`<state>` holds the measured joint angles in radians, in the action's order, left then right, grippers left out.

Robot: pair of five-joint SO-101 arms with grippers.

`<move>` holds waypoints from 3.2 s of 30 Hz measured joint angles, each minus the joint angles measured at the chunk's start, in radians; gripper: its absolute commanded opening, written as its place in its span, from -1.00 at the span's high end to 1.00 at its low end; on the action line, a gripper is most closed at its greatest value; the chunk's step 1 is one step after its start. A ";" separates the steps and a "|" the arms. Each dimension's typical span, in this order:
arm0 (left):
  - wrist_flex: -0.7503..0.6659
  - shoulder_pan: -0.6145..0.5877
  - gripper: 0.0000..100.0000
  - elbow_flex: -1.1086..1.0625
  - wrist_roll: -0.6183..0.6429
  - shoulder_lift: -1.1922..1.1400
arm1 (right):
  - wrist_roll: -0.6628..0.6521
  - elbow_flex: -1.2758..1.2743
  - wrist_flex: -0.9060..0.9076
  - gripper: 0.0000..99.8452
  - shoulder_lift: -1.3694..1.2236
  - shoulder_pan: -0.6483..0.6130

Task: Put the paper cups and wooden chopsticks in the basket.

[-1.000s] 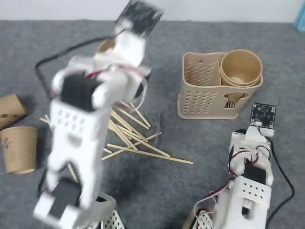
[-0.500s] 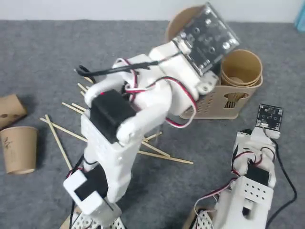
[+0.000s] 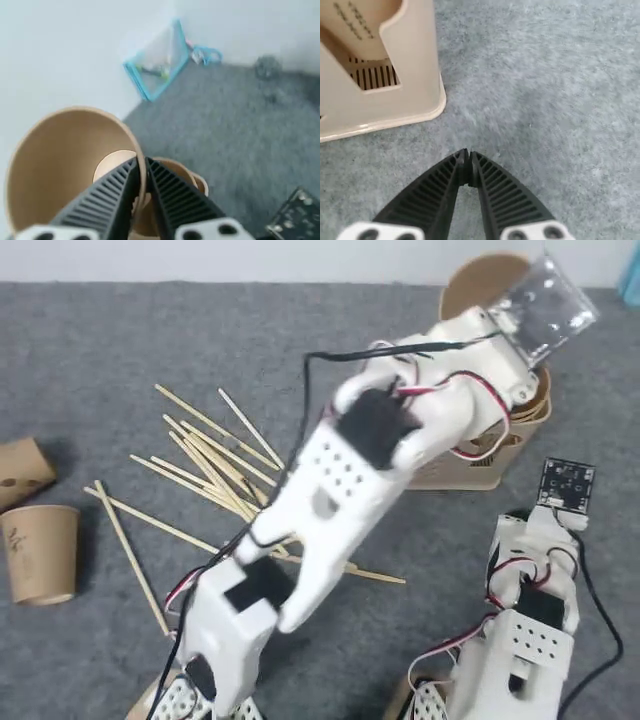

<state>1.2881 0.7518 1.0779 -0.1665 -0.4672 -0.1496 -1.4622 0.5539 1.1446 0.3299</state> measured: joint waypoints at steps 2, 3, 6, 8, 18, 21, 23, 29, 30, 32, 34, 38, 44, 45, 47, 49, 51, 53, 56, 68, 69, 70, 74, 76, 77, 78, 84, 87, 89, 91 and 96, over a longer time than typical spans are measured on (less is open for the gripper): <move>-0.003 0.002 0.98 -0.002 0.000 -0.031 | 0.000 0.000 -0.006 0.97 0.000 0.000; -0.003 0.002 0.98 -0.002 0.000 -0.041 | 0.000 0.000 -0.008 0.97 0.000 0.000; 0.005 0.003 0.98 -0.002 0.000 -0.049 | 0.000 0.000 -0.008 0.97 0.000 0.000; 0.009 0.008 0.98 -0.003 0.000 -0.052 | 0.000 0.000 -0.008 0.97 0.000 0.000; 0.051 0.038 0.98 0.005 0.018 -0.107 | 0.000 0.000 -0.008 0.97 0.000 0.000; 0.091 0.063 0.98 0.035 0.025 -0.107 | 0.000 0.000 -0.008 0.97 0.000 0.000; 0.115 0.077 0.98 0.049 0.025 -0.107 | 0.000 0.000 -0.008 0.97 0.000 0.000; 0.135 0.078 0.98 0.054 0.025 -0.107 | 0.000 0.000 -0.008 0.97 0.000 0.000; 0.143 0.078 0.97 0.054 0.025 -0.107 | 0.000 0.000 -0.008 0.97 0.000 0.000; 0.152 0.078 0.95 0.054 0.025 -0.107 | 0.000 0.000 -0.008 0.97 0.000 -0.005; 0.153 0.078 0.82 0.054 0.025 -0.107 | 0.000 0.000 -0.008 0.97 0.000 -0.009; 0.153 0.066 0.51 0.054 0.025 -0.107 | 0.000 0.000 -0.008 0.97 0.000 -0.009; 0.153 -0.009 0.52 0.152 0.087 -0.107 | 0.000 0.000 -0.008 0.97 0.000 -0.009; 0.155 -0.025 0.52 0.180 0.094 -0.107 | 0.000 0.000 -0.008 0.97 0.000 -0.009; 0.184 -0.051 0.52 0.239 0.100 -0.107 | 0.000 0.000 -0.008 0.97 0.000 -0.009; 0.226 -0.058 0.52 0.310 0.100 -0.107 | 0.000 0.000 -0.008 0.97 0.000 -0.009; 0.278 -0.061 0.54 0.374 0.100 -0.107 | 0.000 0.000 -0.008 0.97 0.000 -0.009; 0.336 -0.063 0.59 0.434 0.100 -0.107 | 0.000 0.000 -0.008 0.97 0.000 -0.009; 0.425 -0.081 0.72 0.549 0.103 -0.104 | 0.000 0.000 -0.008 0.97 0.000 -0.009; 0.436 -0.729 0.79 0.344 0.106 0.339 | 0.000 -0.011 -0.008 0.97 0.000 -0.037; 0.436 -0.802 0.79 0.290 0.106 0.379 | 0.000 -0.011 -0.008 0.97 0.000 -0.035; 0.436 -0.865 0.79 0.232 0.106 0.416 | 0.000 -0.011 -0.008 0.97 0.000 -0.035; 0.436 -1.088 0.79 -0.034 0.106 0.532 | 0.000 -0.011 -0.008 0.97 0.000 -0.038; 0.436 -1.183 0.79 -0.180 0.106 0.555 | 0.000 -0.011 -0.008 0.97 0.000 -0.038; 0.436 -1.221 0.79 -0.255 0.106 0.560 | 0.000 -0.011 -0.008 0.97 0.000 -0.037; 0.434 -1.257 0.79 -0.325 0.106 0.560 | 0.000 -0.011 -0.008 0.97 0.000 -0.035; 0.163 -1.389 0.79 -0.798 0.110 0.560 | 0.000 -0.011 0.014 0.97 0.000 -0.040; -0.021 -1.404 0.79 -0.987 0.106 0.560 | -0.003 -0.011 0.014 0.97 0.000 -0.035; -0.107 -1.413 0.79 -1.060 0.106 0.559 | -0.005 -0.011 0.014 0.97 0.000 -0.038; -0.146 -1.422 0.79 -1.097 0.106 0.559 | -0.005 -0.011 0.014 0.97 0.000 -0.044; -0.192 -1.461 0.79 -1.209 0.071 0.559 | -0.005 -0.011 0.014 0.97 0.000 -0.041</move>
<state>1.0963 -0.7089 -0.1312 -0.0959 0.0913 -0.1542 -1.4730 0.5677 1.1446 0.2885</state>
